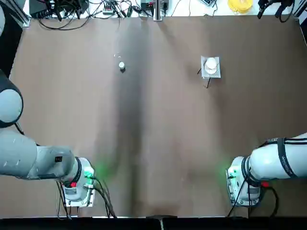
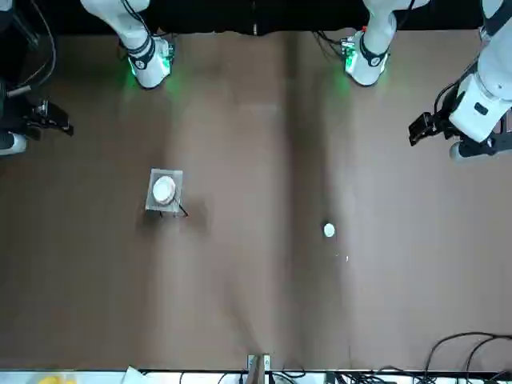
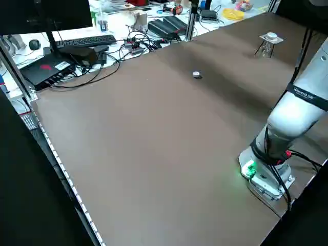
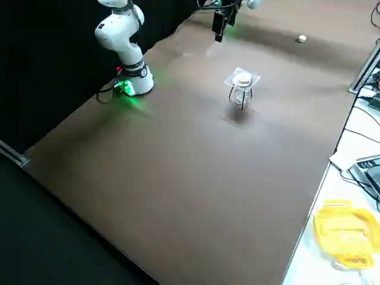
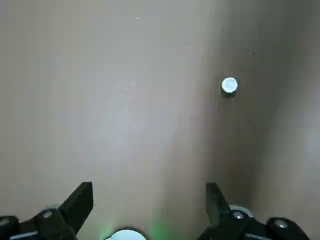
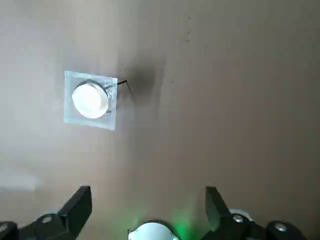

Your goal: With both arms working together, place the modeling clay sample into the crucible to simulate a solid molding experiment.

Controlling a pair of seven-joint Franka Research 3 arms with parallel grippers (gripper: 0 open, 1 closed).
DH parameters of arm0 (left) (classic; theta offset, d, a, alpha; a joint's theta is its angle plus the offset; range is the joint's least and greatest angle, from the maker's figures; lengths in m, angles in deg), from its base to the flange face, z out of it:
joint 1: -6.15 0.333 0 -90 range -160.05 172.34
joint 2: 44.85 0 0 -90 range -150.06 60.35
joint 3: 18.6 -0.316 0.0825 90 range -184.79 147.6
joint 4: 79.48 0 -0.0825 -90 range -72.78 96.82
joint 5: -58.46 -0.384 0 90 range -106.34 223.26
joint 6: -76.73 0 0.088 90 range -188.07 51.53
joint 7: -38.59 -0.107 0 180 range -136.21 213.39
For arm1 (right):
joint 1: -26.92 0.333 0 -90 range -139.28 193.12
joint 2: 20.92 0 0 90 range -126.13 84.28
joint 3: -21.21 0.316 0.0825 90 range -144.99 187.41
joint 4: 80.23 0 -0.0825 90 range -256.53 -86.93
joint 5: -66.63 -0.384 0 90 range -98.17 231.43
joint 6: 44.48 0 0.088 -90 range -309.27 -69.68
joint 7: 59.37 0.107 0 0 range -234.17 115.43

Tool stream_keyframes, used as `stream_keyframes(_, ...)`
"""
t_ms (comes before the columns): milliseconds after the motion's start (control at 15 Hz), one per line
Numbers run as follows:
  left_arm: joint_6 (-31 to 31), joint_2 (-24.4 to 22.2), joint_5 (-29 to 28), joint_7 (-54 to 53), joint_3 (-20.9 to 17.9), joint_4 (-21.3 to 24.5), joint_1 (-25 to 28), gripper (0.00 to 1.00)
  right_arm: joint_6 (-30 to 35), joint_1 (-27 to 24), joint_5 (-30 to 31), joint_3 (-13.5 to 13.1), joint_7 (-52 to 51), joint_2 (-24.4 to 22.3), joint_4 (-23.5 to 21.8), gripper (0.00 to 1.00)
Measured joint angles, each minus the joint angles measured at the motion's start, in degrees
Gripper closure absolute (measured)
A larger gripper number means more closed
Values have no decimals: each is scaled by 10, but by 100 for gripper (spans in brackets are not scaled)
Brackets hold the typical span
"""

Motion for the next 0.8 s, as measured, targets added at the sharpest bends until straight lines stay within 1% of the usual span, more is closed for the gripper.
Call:
stream_keyframes(333,-4,3,0,-1,-1,-1,16,0,-2,6,0,-1,11,0,0,1)
stream_keyframes(467,-15,18,3,-2,-2,-1,20,0,-3,6,0,-2,12,0,0,1)
stream_keyframes(600,-55,47,7,-5,-1,0,20,0,-5,6,0,-4,12,0,0,2)
stream_keyframes(800,-115,110,7,-8,4,1,6,0,-6,6,0,-4,12,0,-4,2)
